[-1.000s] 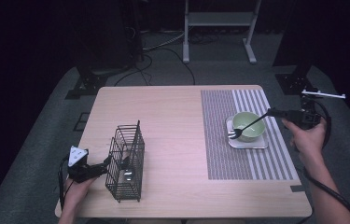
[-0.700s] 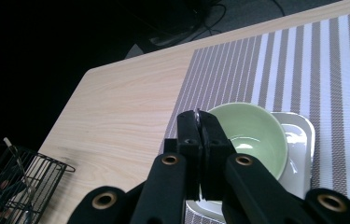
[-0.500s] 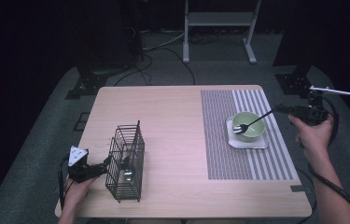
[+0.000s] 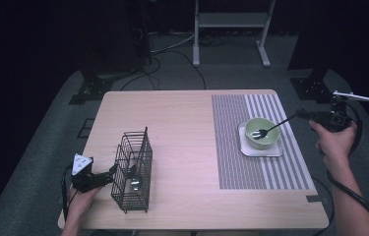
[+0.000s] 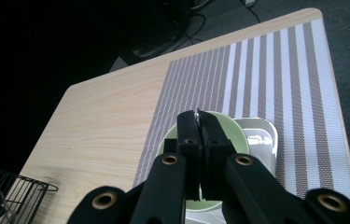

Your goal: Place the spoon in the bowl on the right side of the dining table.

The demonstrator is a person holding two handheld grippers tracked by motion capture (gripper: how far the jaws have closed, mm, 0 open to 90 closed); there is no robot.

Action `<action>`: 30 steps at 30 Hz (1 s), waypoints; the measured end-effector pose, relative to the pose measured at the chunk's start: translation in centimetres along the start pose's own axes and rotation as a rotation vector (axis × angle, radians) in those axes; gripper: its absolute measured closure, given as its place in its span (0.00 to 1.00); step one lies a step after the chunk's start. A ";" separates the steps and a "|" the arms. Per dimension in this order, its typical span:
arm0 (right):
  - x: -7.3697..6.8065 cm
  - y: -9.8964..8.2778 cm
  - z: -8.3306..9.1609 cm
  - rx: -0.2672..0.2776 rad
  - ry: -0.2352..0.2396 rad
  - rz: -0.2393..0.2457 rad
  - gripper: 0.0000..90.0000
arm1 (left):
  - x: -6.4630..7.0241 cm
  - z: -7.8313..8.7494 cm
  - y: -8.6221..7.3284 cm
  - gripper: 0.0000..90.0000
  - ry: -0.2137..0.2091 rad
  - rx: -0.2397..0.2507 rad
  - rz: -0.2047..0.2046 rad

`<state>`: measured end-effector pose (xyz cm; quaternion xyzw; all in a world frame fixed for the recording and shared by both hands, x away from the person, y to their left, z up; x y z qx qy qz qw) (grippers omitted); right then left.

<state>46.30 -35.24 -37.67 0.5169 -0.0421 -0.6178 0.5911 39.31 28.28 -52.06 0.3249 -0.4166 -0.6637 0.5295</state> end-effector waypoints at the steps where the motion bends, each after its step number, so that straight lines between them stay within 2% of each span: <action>1: 0.3 0.1 -0.1 0.004 -0.009 -0.005 0.98 | 0.0 -0.1 0.0 0.00 0.000 -0.002 -0.004; 5: 0.6 0.1 -0.2 0.013 -0.015 -0.012 0.98 | 0.2 -0.1 0.0 0.00 -0.003 0.000 -0.017; 10: 1.2 0.0 -0.3 0.019 -0.035 -0.018 0.98 | 0.1 0.0 0.1 0.00 -0.004 0.004 -0.009; 17: 2.2 -0.8 -1.0 0.018 -0.047 -0.049 0.98 | 0.3 -0.1 0.1 0.00 -0.009 0.001 -0.023; 30: 3.5 -1.6 -1.9 0.013 -0.069 -0.070 0.98 | 0.3 0.1 0.0 0.00 -0.010 0.007 -0.026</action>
Point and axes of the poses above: each handheld gripper's, and its own axes: z roughly backward along the jaws, y roughly out of its top, x roughly to its right, the point moved 10 cm from there along -z, roughly forward along the jaws, and after that the axes turned 5 degrees about y, right-handed, at the moved point
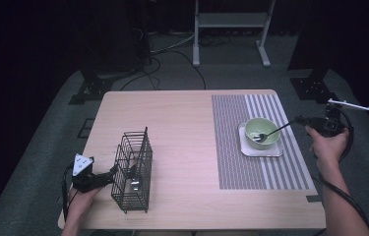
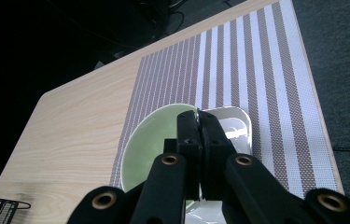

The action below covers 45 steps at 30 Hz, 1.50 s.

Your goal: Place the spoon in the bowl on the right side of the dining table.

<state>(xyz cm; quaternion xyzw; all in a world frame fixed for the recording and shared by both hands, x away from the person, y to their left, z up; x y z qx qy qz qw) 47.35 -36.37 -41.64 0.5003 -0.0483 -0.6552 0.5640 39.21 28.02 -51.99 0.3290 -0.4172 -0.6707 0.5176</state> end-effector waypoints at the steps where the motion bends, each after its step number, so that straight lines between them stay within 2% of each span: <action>1: 0.1 0.0 -0.1 0.002 -0.001 0.000 0.98 | 0.0 0.0 0.0 0.00 -0.001 0.000 -0.001; 23: 1.8 -1.3 -0.9 -0.016 -0.003 -0.038 0.98 | 0.0 0.0 0.0 0.00 -0.002 -0.001 0.000; 35: 3.0 -2.2 -0.8 -0.047 -0.015 -0.046 0.95 | 0.0 0.0 0.0 0.00 -0.002 -0.002 -0.002; 45: 3.5 -3.0 -0.9 -0.065 -0.002 -0.051 0.90 | 0.1 0.0 0.0 0.00 -0.001 -0.003 -0.003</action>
Point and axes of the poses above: each handheld gripper's, and its own axes: z roughly backward along the jaws, y roughly out of its top, x roughly to its right, the point moved 10 cm from there along -z, roughly forward along the jaws, and after that the axes turned 5 degrees about y, right-handed, at the moved point
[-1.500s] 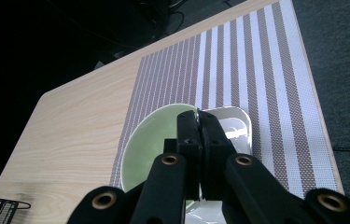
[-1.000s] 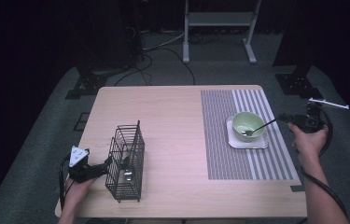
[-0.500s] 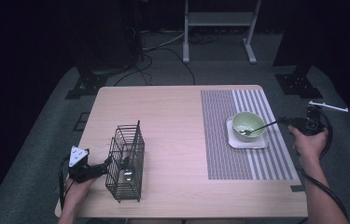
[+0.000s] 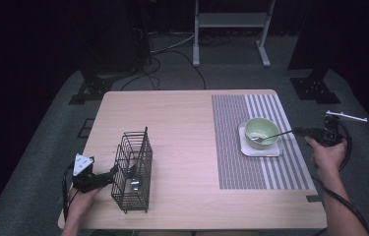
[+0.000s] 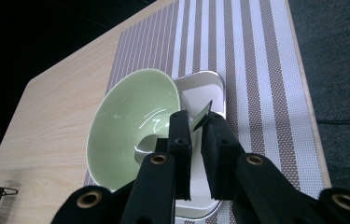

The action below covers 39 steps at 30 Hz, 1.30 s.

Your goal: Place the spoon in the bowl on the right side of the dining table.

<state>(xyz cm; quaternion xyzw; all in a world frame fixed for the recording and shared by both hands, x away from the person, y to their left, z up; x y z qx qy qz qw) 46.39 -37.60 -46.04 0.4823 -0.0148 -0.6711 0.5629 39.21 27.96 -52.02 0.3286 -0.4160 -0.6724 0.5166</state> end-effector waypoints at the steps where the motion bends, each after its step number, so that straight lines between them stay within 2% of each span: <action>1: 0.0 0.0 0.0 -0.001 0.001 0.002 0.90 | 0.0 0.0 0.0 0.00 0.000 0.000 0.000; 12: -0.1 -1.2 -0.1 -0.039 0.023 0.006 0.75 | 0.0 0.0 0.0 0.00 0.000 -0.002 -0.002; 17: -0.1 -1.8 -0.1 -0.048 0.035 0.008 0.72 | 0.0 0.0 0.0 0.00 -0.002 0.002 -0.001; 28: -0.7 -3.3 -0.5 -0.073 0.058 0.034 0.68 | 0.1 0.0 0.0 0.00 -0.002 0.004 -0.003; 39: -0.9 -4.5 -0.9 -0.093 0.070 0.035 0.66 | 0.1 0.0 0.0 0.00 -0.001 0.003 -0.003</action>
Point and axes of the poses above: each handheld gripper's, and its own axes: z roughly backward along the jaws, y roughly out of its top, x roughly to its right, the point moved 10 cm from there along -z, roughly forward along the jaws, and after that the axes turned 5 degrees about y, right-handed, at the moved point
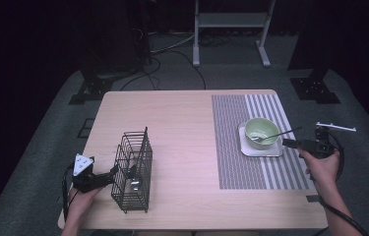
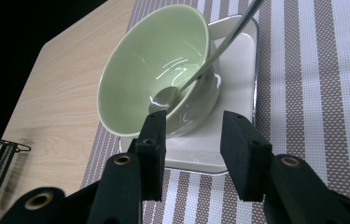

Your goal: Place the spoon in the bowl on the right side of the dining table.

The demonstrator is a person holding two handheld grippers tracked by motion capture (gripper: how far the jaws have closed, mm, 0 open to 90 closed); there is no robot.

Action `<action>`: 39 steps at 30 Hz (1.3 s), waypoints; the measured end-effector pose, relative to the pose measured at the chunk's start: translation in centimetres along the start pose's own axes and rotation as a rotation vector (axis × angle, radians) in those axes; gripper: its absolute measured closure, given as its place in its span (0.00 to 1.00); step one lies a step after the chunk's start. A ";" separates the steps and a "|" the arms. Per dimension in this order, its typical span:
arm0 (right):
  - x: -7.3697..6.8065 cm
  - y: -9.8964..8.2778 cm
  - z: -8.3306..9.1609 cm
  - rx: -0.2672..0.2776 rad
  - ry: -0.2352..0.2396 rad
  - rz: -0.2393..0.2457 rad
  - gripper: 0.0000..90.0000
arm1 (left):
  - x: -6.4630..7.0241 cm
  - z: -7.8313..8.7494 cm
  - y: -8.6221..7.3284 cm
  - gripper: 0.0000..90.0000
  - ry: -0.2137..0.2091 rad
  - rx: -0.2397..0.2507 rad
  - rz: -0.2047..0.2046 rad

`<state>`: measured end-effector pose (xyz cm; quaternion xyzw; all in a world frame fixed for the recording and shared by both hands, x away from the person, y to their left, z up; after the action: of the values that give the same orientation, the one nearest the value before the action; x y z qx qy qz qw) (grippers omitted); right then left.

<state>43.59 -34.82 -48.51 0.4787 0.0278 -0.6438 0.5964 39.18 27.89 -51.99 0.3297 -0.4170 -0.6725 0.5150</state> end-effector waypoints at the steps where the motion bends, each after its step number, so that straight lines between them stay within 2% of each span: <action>1: 0.0 -0.1 0.0 -0.002 0.001 0.003 0.66 | 0.0 0.0 0.0 0.00 0.000 0.000 0.000; 11: 0.1 -1.3 -0.6 -0.024 -0.001 0.024 0.64 | 0.0 0.0 0.0 0.00 0.000 -0.001 -0.001; 39: -1.4 -3.4 -1.8 -0.066 0.028 0.076 0.60 | 0.0 0.0 0.0 0.00 0.000 0.000 0.000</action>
<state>41.66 -31.74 -50.41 0.4682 0.0391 -0.6125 0.6357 39.19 27.91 -51.99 0.3298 -0.4171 -0.6723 0.5150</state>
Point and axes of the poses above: each handheld gripper's, and its own axes: z roughly backward along the jaws, y roughly out of its top, x roughly to its right, the point moved 10 cm from there along -z, roughly forward along the jaws, and after that the axes turned 5 degrees about y, right-handed, at the moved point
